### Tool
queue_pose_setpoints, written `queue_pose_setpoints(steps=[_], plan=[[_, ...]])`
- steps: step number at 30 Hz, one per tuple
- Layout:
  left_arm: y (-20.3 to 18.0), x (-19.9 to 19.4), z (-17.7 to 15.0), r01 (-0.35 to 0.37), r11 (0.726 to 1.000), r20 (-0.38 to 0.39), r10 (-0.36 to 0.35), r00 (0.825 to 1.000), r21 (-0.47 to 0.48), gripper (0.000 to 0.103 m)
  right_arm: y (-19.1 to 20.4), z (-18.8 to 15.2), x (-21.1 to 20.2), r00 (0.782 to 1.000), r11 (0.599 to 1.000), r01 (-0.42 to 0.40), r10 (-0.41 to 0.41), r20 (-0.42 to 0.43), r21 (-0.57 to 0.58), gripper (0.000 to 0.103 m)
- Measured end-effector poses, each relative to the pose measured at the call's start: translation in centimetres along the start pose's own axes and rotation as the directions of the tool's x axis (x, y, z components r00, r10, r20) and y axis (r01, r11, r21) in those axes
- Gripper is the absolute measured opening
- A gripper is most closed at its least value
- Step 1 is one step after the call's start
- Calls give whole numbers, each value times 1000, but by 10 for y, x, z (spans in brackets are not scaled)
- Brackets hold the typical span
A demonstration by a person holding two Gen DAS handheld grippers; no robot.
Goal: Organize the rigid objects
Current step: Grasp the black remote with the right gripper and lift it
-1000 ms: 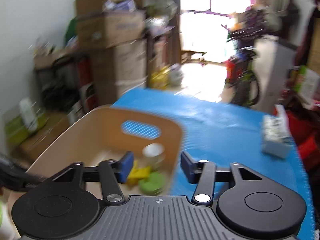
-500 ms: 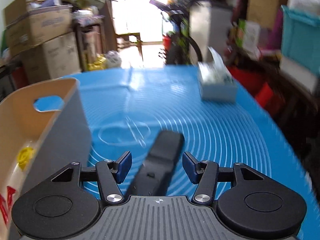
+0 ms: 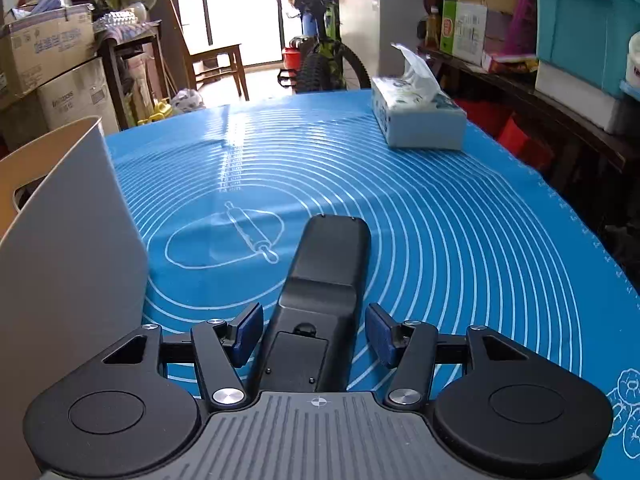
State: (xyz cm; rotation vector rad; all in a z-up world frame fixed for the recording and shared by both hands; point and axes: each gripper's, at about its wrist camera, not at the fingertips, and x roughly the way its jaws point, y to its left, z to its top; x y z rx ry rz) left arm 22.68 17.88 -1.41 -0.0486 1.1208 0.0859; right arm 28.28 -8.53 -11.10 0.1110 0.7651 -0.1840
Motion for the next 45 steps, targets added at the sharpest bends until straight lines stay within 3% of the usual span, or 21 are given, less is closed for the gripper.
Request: queue_pose_setpoints(steps=[6, 8, 15, 31, 45], plan=[[0, 0, 0, 0, 1000, 0, 0, 1000, 0, 6, 4, -6, -2, 999, 1000, 31, -31, 27, -1, 64], [0, 0, 0, 0, 1000, 0, 0, 1000, 0, 6, 3, -7, -4, 999, 1000, 25, -26, 38, 8, 56], [0, 0, 0, 0, 1000, 0, 0, 1000, 0, 6, -3, -9, -11, 999, 998, 12, -14, 50, 56, 54], [1, 1, 0, -2, 1000, 0, 2, 1000, 1, 6, -22, 7, -63, 963, 999, -47, 45, 265, 1, 50], [2, 0, 0, -2, 1000, 0, 2, 1000, 1, 6, -27, 6, -60, 973, 999, -50, 48, 226, 2, 50]])
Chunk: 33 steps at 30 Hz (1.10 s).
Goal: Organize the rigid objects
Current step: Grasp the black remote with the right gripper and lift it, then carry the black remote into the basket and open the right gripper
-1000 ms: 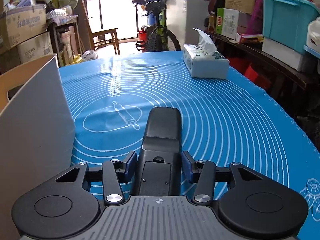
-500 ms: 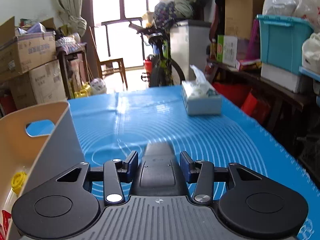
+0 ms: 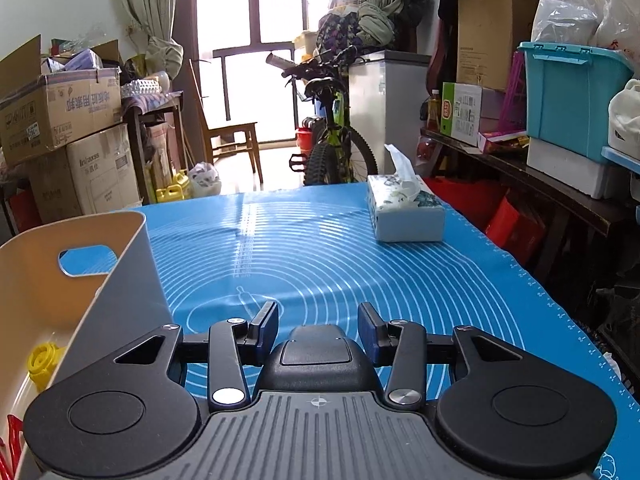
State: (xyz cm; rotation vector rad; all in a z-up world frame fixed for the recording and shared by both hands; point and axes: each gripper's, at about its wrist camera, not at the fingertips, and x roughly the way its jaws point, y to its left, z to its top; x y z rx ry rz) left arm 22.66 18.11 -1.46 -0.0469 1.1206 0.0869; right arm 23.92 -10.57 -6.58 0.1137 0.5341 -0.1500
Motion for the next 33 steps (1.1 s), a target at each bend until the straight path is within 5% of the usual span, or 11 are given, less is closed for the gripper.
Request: queue_pose_setpoints(steps=[2, 3, 6, 13, 15, 17, 23, 25, 27, 33], plan=[[0, 0, 0, -1, 1000, 0, 1, 1000, 1, 6, 0, -3, 5, 999, 1000, -9, 9, -48, 4, 47], [0, 0, 0, 0, 1000, 0, 0, 1000, 0, 6, -1, -6, 9, 997, 1000, -3, 3, -71, 0, 15], [0, 0, 0, 0, 1000, 1, 0, 1000, 0, 6, -11, -18, 21, 988, 999, 10, -3, -154, 44, 12], [-2, 0, 0, -7, 1000, 0, 7, 1000, 3, 7, -12, -25, 28, 981, 1000, -15, 19, -193, 24, 20], [-2, 0, 0, -9, 1000, 0, 9, 1000, 4, 7, -5, -25, 28, 980, 1000, -18, 18, -198, 5, 53], [-3, 0, 0, -9, 1000, 0, 9, 1000, 5, 7, 1, -25, 29, 978, 1000, 0, -2, -208, -7, 72], [-3, 0, 0, -9, 1000, 0, 9, 1000, 5, 7, 13, -34, 31, 966, 998, 23, -39, -255, -64, 72], [-3, 0, 0, -9, 1000, 0, 9, 1000, 4, 7, 12, -37, 28, 970, 998, 23, -37, -240, -59, 70], [-3, 0, 0, -8, 1000, 0, 8, 1000, 3, 7, 13, -39, 22, 976, 998, 10, -21, -218, -54, 54], [-4, 0, 0, -3, 1000, 3, 3, 1000, 1, 7, 9, -38, 7, 989, 999, 19, -24, -149, -37, 53]])
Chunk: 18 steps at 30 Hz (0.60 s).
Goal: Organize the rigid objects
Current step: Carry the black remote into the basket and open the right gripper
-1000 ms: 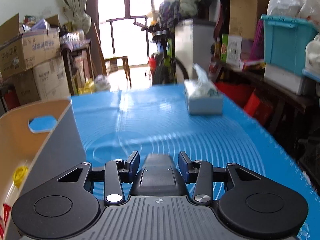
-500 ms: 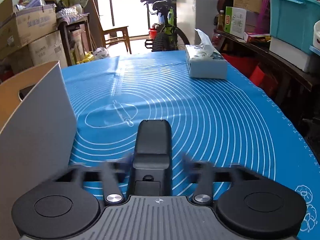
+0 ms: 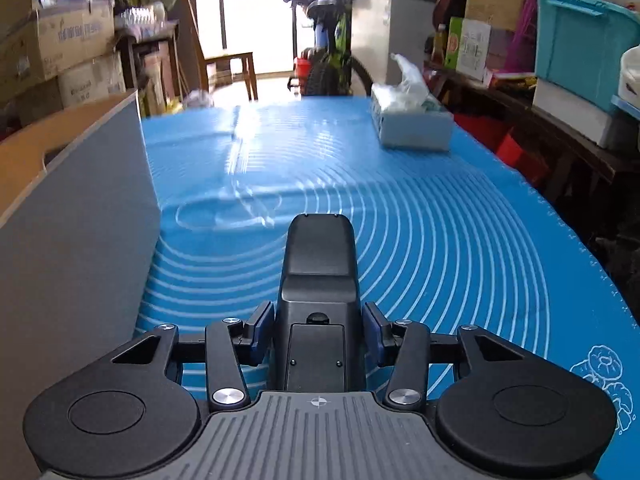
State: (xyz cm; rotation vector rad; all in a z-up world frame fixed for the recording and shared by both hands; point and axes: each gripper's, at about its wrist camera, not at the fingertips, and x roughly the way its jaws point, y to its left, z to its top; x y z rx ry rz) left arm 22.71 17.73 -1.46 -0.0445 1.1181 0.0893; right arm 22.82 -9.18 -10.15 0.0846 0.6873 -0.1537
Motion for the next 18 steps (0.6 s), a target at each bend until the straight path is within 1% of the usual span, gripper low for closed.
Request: queue_pose_setpoints(steps=[3, 8, 13, 18], plan=[[0, 0, 0, -2, 1000, 0, 2, 1000, 1, 7, -2, 9, -10, 999, 1000, -11, 12, 34, -10, 53], [0, 0, 0, 0, 1000, -1, 0, 1000, -1, 7, -5, 30, -33, 995, 999, -39, 39, 93, 6, 53], [1, 0, 0, 0, 1000, -1, 0, 1000, -1, 7, 4, 54, -61, 980, 994, -107, 109, 168, -20, 53], [0, 0, 0, -1, 1000, -1, 1, 1000, -1, 7, 23, 75, -83, 959, 979, -196, 202, 198, -51, 53]])
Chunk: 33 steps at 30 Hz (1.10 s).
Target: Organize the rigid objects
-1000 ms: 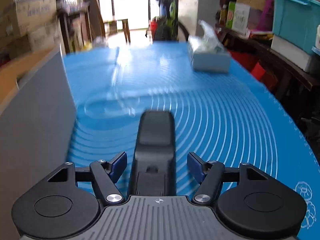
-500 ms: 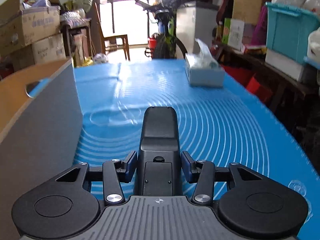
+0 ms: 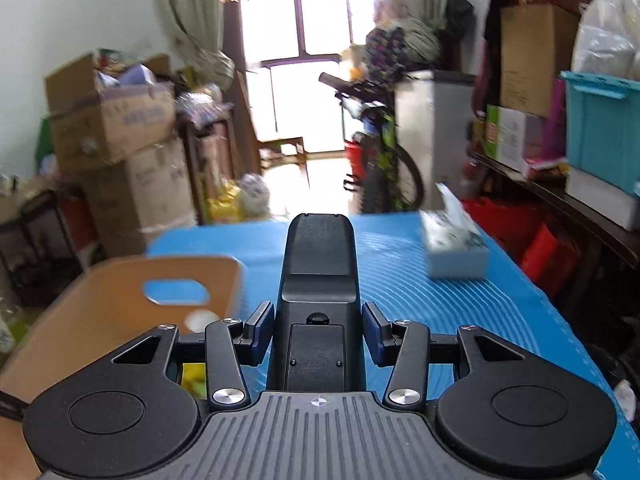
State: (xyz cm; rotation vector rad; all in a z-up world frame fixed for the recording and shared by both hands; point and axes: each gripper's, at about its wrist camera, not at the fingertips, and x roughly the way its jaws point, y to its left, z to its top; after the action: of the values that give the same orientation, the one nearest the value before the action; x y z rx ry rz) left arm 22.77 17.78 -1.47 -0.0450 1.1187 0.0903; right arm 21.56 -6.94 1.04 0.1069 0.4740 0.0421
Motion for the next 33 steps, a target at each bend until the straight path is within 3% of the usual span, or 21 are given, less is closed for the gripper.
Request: queue_pose_setpoints(steps=[6, 13, 20, 23, 28, 33], plan=[[0, 0, 0, 1, 1000, 0, -1, 1000, 0, 6, 31, 16, 4, 994, 994, -105, 104, -43, -35, 53], [0, 0, 0, 1, 1000, 0, -1, 1000, 0, 6, 74, 0, 15, 969, 975, -205, 189, -162, -91, 54], [0, -1, 0, 1, 1000, 2, -1, 1000, 0, 6, 96, -23, 31, 938, 966, -219, 171, -302, -134, 54], [0, 0, 1, 2, 1000, 3, -2, 1000, -3, 6, 95, -22, 33, 929, 966, -226, 176, -326, -122, 54], [0, -3, 0, 4, 1000, 14, -3, 1000, -10, 6, 89, -20, 21, 931, 959, -261, 220, -292, -109, 58], [-4, -14, -1, -19, 1000, 61, 20, 998, -14, 8, 77, -5, -3, 942, 957, -267, 234, -238, -114, 70]])
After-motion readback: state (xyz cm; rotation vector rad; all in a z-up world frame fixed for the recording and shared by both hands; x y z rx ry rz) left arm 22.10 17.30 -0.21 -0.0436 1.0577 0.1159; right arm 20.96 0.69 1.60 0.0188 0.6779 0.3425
